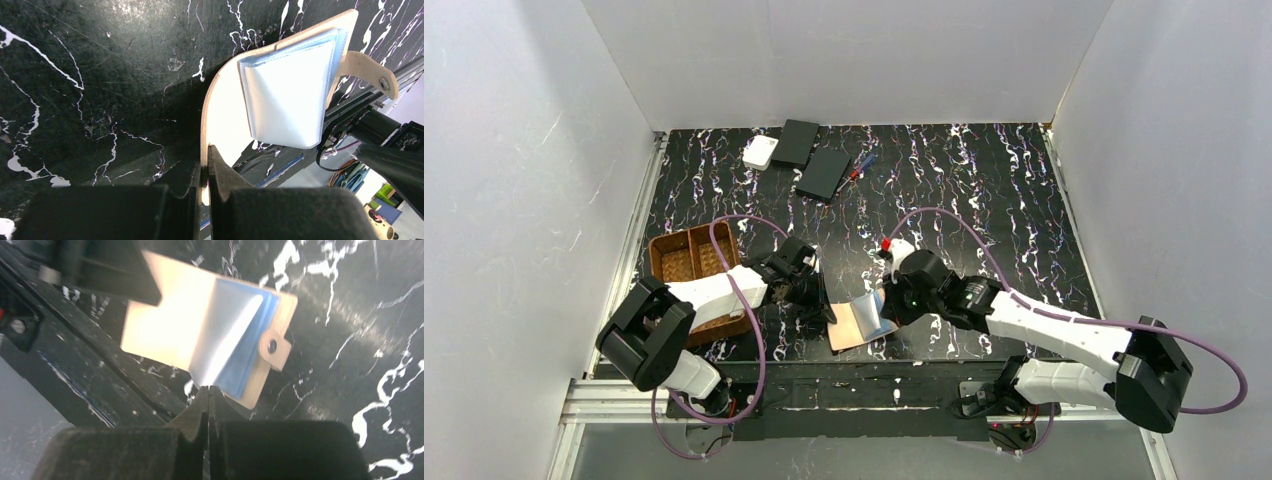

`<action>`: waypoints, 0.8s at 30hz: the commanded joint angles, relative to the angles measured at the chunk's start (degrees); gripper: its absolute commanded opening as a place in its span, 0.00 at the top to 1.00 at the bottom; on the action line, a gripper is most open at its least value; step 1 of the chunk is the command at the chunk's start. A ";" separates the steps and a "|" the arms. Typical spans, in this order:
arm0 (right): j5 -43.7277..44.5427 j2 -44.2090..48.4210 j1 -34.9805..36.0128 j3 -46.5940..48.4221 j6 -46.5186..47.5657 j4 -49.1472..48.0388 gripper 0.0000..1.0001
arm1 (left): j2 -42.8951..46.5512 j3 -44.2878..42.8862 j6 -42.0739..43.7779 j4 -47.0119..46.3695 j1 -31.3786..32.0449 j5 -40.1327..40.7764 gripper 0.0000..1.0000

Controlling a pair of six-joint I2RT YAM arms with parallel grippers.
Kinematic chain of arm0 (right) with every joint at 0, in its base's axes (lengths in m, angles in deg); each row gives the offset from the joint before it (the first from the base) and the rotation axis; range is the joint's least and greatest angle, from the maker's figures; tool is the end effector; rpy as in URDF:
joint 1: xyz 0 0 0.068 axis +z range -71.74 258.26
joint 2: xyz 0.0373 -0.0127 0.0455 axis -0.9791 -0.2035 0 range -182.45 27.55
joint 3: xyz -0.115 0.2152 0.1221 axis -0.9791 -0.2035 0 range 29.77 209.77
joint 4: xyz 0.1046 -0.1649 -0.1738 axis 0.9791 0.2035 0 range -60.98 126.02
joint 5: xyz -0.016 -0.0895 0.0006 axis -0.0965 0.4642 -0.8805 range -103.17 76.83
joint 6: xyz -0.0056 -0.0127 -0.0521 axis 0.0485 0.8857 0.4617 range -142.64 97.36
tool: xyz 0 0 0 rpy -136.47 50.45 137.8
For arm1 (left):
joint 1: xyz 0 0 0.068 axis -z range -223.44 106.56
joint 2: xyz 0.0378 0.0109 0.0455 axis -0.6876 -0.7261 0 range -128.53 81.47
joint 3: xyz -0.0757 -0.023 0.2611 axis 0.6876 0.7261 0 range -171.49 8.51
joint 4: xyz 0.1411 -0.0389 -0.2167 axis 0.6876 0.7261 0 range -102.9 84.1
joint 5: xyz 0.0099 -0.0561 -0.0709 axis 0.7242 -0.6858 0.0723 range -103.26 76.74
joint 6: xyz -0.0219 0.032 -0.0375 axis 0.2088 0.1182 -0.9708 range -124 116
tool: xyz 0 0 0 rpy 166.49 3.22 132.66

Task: Put the credit cards into the card holder
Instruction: Open the card holder at the center of the board.

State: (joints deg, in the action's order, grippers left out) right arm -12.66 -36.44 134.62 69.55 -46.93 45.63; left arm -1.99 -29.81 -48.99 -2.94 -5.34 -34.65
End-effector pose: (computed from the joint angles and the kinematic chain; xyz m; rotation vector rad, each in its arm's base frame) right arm 0.1304 0.1957 0.2334 -0.6556 2.2985 0.6998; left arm 0.2018 -0.1747 0.1565 -0.0023 2.7708 -0.9677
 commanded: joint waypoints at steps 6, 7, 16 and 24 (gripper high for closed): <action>1.27 -0.63 0.14 -5.01 -2.90 -4.93 0.99 | 0.26 -0.72 0.69 1.30 0.28 0.26 1.00; 0.55 -0.82 0.12 -5.87 -3.21 -6.35 0.99 | 0.14 -0.70 0.64 1.19 0.25 0.20 1.00; 0.44 -6.03 0.13 -6.85 -3.20 -12.39 0.99 | 0.02 -0.69 0.60 0.94 0.29 -0.21 1.00; -7.81 -9.68 0.12 -8.40 -8.05 -26.72 0.99 | -1.04 -1.00 0.51 0.35 0.27 -0.66 1.00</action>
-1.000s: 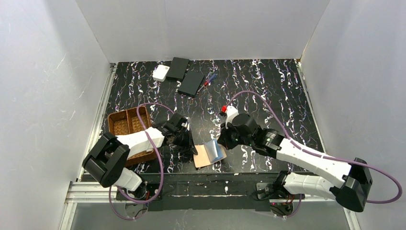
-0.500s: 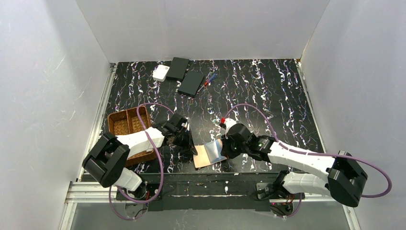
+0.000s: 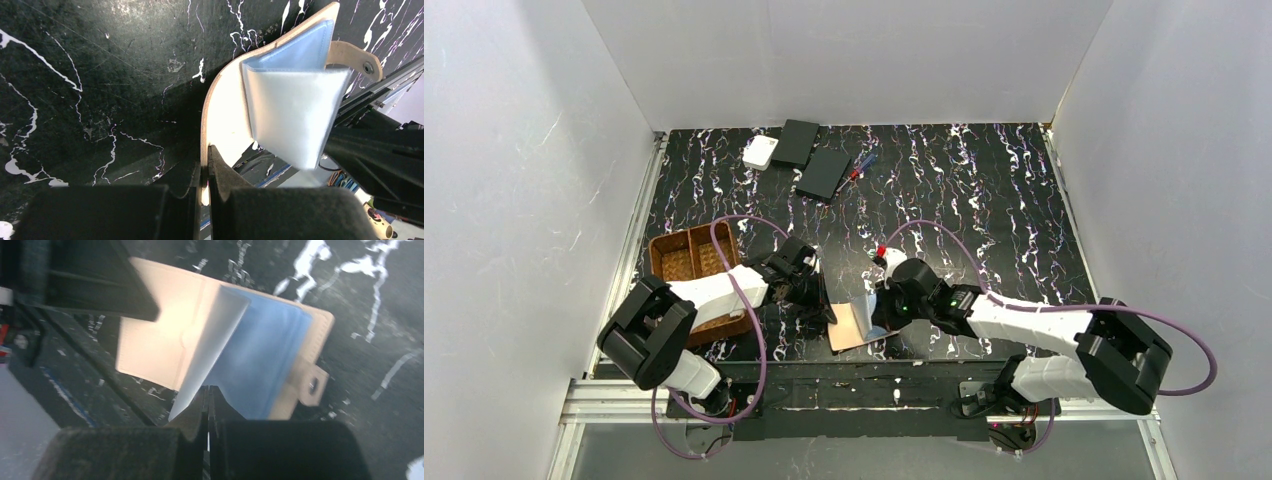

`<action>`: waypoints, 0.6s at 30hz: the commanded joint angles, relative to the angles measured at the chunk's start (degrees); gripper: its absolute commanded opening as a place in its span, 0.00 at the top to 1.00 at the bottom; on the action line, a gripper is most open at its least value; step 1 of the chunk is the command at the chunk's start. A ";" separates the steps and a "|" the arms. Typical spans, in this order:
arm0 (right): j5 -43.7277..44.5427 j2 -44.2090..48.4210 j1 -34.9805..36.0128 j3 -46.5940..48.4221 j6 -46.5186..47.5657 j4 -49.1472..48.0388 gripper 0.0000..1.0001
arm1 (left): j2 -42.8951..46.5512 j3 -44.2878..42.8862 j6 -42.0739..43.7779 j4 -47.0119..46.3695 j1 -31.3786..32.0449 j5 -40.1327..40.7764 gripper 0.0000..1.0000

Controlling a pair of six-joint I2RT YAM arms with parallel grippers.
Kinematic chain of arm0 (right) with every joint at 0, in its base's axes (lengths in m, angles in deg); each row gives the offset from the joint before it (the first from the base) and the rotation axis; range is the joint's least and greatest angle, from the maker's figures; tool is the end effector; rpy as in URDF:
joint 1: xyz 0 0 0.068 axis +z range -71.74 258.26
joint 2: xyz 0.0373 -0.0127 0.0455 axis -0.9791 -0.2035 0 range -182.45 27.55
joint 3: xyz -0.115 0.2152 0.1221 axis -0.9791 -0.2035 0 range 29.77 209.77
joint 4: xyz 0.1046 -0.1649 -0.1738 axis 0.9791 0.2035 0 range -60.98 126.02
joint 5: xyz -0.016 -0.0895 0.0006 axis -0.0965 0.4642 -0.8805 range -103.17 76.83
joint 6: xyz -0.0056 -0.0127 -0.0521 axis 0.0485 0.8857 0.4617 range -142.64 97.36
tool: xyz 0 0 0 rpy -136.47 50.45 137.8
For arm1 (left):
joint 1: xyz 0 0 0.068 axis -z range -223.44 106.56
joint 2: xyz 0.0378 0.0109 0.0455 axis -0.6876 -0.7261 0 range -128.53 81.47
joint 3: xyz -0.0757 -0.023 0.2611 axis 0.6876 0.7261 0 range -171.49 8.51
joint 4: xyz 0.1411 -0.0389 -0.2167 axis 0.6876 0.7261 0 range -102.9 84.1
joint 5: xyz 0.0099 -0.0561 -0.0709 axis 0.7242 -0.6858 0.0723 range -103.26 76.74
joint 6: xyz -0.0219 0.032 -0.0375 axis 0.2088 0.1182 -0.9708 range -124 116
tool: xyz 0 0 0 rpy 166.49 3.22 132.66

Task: Put the credit cards into the card holder
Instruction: Open the card holder at the center of the board.

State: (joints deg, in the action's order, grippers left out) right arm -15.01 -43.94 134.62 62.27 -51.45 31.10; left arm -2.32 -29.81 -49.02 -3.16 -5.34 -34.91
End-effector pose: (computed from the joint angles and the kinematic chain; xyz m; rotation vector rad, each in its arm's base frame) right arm 0.1357 0.2063 0.1844 -0.5939 2.3481 0.7743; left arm 0.2021 -0.1752 0.1554 -0.0015 2.7742 -0.9718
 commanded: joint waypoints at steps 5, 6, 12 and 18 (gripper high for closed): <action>-9.13 -8.87 0.16 -1.39 -6.32 -21.20 0.99 | -1.09 -1.26 0.49 0.62 0.28 -0.52 1.00; -9.64 -9.95 0.16 -1.60 -6.73 -22.53 0.99 | -0.90 -1.25 0.57 0.90 0.27 -0.47 1.00; -11.33 -12.98 0.15 -3.81 -7.34 -27.52 0.99 | 0.95 -2.85 4.02 6.00 0.27 2.47 0.96; -11.86 -16.78 0.16 -5.45 -9.05 -32.69 0.99 | 0.78 -5.33 6.72 9.74 0.30 3.89 0.85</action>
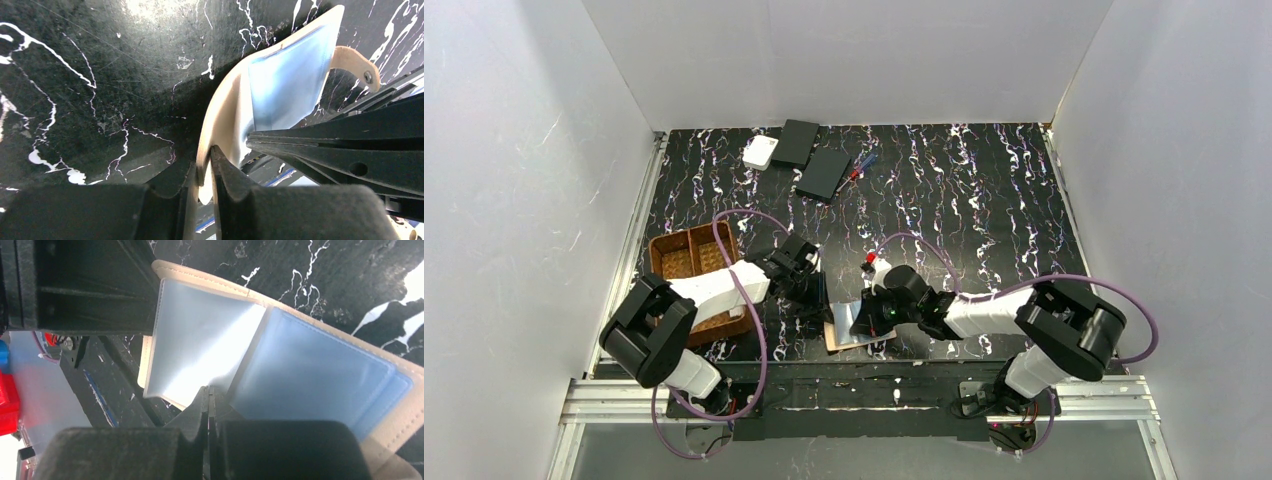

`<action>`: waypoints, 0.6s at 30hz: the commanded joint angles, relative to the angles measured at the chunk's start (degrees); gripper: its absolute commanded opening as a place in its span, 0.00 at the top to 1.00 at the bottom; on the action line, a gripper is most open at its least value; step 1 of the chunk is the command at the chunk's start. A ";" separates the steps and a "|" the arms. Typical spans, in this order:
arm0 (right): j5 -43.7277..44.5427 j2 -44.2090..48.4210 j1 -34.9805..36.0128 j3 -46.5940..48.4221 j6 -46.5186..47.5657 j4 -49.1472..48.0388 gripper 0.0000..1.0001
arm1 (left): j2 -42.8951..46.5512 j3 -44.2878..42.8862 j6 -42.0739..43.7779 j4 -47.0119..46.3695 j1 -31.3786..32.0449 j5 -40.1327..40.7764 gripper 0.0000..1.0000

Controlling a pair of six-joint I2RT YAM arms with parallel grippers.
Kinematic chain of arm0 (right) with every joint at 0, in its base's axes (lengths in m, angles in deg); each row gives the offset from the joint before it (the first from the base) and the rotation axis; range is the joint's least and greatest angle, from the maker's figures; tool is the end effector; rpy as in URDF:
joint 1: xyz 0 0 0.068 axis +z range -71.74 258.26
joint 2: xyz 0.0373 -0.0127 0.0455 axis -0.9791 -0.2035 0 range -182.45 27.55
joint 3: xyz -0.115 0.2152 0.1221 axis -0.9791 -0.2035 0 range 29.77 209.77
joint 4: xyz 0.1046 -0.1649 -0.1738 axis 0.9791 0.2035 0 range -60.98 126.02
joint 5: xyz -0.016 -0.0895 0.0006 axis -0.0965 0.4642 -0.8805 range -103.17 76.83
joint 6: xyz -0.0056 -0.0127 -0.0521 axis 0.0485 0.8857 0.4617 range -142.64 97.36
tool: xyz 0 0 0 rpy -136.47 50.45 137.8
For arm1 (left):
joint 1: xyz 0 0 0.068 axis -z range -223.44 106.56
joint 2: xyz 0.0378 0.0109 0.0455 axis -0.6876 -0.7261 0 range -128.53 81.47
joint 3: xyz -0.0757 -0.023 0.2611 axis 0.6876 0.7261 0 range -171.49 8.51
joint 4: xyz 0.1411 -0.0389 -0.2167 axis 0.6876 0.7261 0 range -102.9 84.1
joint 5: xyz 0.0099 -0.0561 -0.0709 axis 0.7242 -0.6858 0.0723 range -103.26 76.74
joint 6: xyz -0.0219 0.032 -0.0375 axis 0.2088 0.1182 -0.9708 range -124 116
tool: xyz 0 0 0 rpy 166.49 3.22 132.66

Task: Put the credit cards into the card holder
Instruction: Open the card holder at the center of the board.

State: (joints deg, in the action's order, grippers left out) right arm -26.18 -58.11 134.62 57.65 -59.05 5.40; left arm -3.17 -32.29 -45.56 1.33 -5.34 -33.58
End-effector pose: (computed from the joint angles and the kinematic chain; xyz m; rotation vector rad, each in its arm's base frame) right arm 0.1435 0.2304 0.1405 -0.5568 2.3311 1.1060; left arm 0.2052 -0.1766 0.1588 0.0590 2.8016 -0.8980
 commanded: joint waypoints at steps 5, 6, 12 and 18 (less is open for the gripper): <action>-1.06 -5.22 0.04 -0.68 -2.10 -8.12 0.99 | 6.59 -6.29 5.55 13.39 0.27 7.96 0.68; -0.72 -5.14 0.06 -0.62 -2.09 -7.78 0.99 | 7.87 -7.55 6.11 15.65 0.24 9.39 0.63; 0.71 -3.74 -0.40 -1.29 -4.13 -7.13 0.99 | 12.03 -7.03 2.00 10.44 0.33 2.59 0.59; -0.87 -0.66 -2.56 -3.17 -8.35 -9.48 0.99 | 2.52 0.66 -7.33 -8.44 0.79 -6.64 0.86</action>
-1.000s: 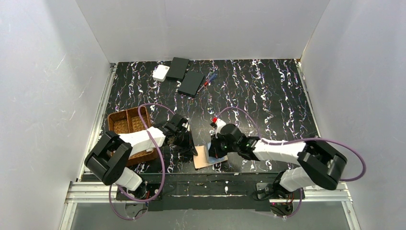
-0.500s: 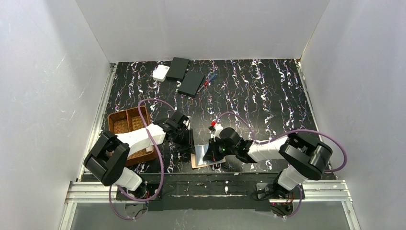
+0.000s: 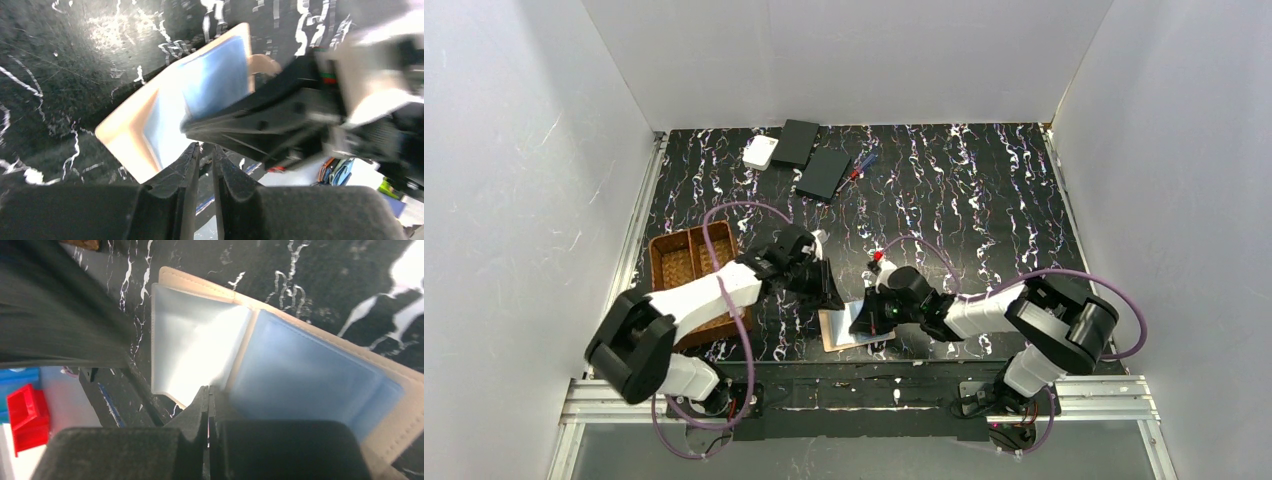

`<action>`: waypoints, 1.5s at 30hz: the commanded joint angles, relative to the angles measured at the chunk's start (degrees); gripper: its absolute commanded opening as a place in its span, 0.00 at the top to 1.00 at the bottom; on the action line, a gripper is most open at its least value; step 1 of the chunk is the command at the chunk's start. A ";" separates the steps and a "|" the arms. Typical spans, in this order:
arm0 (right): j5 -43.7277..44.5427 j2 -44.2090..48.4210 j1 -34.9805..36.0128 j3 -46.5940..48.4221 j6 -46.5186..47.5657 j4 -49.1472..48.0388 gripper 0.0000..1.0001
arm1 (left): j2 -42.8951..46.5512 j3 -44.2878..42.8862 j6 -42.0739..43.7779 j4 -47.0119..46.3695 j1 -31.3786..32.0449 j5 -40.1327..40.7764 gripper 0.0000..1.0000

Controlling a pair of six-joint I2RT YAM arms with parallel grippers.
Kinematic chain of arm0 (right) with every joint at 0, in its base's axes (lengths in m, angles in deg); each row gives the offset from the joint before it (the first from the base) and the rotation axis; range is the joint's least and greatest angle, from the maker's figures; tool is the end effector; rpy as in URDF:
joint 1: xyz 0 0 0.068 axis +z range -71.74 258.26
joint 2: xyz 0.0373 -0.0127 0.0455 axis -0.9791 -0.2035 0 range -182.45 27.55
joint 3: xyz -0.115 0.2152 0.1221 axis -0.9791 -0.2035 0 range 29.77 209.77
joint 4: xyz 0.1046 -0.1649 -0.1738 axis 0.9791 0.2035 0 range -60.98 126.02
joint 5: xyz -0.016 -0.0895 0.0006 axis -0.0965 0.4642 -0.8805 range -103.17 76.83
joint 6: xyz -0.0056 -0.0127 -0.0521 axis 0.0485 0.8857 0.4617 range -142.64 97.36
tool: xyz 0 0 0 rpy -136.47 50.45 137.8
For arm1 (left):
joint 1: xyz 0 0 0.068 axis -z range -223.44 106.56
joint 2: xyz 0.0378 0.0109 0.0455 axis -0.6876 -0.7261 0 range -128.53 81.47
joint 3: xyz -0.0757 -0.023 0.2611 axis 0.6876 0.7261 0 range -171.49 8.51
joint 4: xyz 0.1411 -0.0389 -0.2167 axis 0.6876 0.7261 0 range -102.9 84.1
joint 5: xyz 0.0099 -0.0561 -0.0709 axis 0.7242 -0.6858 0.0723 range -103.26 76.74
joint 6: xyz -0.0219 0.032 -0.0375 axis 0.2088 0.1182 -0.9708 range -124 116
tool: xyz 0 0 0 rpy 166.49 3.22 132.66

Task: Put the credit cards into the card holder
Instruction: Open the card holder at the center of the board.

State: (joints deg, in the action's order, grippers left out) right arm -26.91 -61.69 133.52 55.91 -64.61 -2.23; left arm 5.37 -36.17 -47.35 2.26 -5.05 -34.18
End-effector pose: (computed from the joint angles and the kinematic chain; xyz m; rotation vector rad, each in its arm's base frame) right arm 0.1485 0.2292 0.1289 -0.4328 2.3399 1.1796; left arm 0.2043 -0.1781 0.2153 0.0786 2.6092 -1.0418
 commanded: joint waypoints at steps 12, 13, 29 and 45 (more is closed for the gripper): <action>-0.39 10.16 -9.52 -5.98 3.46 6.39 0.99 | -13.34 7.68 -0.24 -4.63 0.60 1.18 0.97; -0.53 9.43 -10.58 -7.01 4.04 6.27 0.99 | -13.76 7.67 -0.04 -4.40 0.60 1.48 0.98; -6.49 15.39 -15.30 -4.14 7.32 14.30 0.99 | -8.76 -0.86 6.44 5.30 0.53 2.66 0.95; -10.52 12.28 -10.00 -0.49 4.76 8.42 0.92 | -2.72 -5.52 5.42 7.97 0.48 -0.20 0.84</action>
State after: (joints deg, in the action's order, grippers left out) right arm -34.83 -47.35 121.06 55.26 -58.17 12.30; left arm -0.78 -38.75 -42.10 8.58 -4.35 -32.70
